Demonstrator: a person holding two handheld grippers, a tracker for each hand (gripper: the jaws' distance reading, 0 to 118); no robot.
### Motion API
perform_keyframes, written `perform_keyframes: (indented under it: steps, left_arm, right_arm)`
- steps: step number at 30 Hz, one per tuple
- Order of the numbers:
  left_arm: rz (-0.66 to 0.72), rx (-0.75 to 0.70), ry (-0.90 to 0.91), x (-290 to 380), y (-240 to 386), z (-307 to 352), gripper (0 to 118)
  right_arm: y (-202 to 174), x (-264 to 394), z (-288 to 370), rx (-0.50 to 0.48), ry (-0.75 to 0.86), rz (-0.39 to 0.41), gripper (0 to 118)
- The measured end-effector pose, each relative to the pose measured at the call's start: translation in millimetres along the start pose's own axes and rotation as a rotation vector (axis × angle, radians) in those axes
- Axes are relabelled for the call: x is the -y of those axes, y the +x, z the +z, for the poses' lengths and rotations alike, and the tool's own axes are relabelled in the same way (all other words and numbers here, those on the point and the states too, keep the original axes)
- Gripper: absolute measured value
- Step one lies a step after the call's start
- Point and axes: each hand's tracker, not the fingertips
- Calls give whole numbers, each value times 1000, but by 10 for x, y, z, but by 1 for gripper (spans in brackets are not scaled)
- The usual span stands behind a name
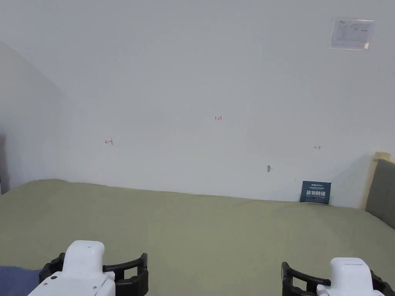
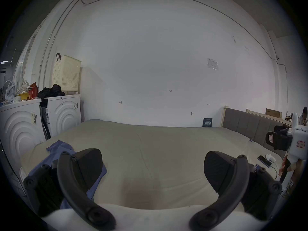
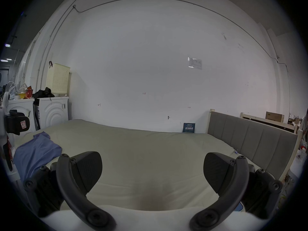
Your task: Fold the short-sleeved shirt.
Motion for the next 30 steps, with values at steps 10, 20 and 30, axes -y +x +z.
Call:
perform_keyframes:
  steps: [10, 20, 30]
  left_arm:
    - [18, 5, -11, 18, 8, -24, 118]
    - [16, 27, 29, 17, 25, 29, 118]
    - [31, 3, 26, -19, 13, 30, 118]
  right_arm:
    - [-30, 20, 0, -18, -3, 19, 118]
    - [-27, 14, 0, -18, -11, 1, 118]
    - [17, 11, 12, -3, -10, -4, 118]
